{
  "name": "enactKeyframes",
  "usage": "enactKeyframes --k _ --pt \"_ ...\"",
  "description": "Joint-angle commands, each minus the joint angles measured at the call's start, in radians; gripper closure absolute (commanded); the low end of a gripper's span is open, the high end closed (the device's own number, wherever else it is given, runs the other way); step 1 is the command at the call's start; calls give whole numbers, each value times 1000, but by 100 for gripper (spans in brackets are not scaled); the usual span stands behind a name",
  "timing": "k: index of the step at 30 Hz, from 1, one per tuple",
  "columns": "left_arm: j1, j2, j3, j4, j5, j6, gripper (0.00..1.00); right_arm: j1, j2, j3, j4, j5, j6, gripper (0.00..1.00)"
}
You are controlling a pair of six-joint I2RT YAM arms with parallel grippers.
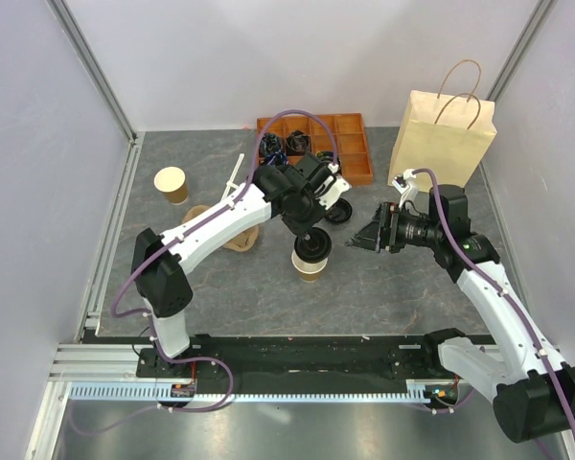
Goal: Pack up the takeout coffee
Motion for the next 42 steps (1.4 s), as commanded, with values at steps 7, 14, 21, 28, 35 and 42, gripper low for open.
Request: enactKeyframes --k 7,14,21,28,35,42 --pt "-33 65 32 -70 -13 69 97 -9 -24 -26 17 -10 -25 13" --pt "-36 91 38 -70 -22 71 97 -8 -21 -30 27 -28 -16 10" --pt "-38 108 46 -68 -54 71 95 -8 -5 -32 34 -41 -12 7" --pt "-41 120 60 -68 -65 72 94 -8 -2 -35 44 -56 -4 5" --pt "-44 137 75 -70 -46 71 90 -9 -4 -36 45 -65 -8 4" --pt "-46 146 77 -76 -42 75 88 -8 8 -30 44 -70 -11 2"
